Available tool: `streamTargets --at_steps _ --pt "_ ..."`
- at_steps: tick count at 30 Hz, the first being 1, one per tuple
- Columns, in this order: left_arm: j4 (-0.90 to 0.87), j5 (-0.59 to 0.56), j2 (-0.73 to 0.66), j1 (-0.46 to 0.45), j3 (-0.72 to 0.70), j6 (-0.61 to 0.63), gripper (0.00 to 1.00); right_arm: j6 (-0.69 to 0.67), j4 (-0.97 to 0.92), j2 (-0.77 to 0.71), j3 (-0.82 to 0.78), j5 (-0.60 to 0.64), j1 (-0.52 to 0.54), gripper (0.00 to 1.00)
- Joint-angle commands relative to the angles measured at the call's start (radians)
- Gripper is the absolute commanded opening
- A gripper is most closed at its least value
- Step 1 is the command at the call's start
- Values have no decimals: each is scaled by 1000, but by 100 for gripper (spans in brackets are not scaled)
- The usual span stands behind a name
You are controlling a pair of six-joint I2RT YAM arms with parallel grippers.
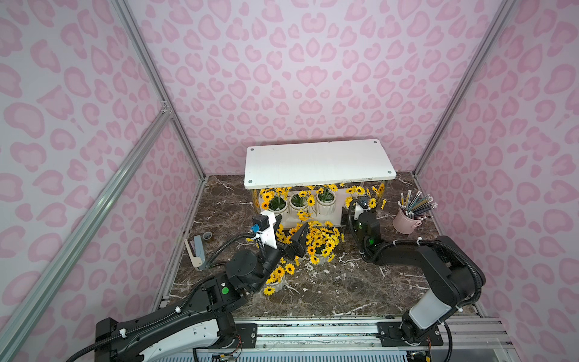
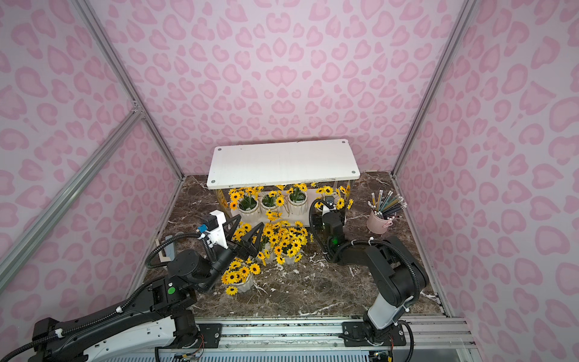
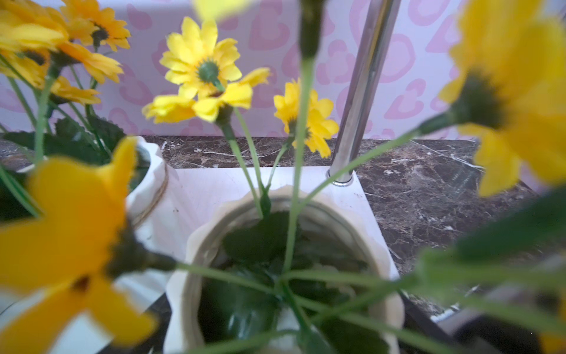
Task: Take the sunflower pots off the shelves
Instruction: Pick up the sunflower pot from the shelf.
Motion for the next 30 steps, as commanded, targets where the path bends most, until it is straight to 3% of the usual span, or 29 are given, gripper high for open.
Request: streamTargets --at_steps 1,30 --pt "29 10 -1 1 5 11 96 -10 86 -13 -1 5 3 0" --pt "17 13 -14 0 7 4 96 -6 140 -133 -141 72 69 0"
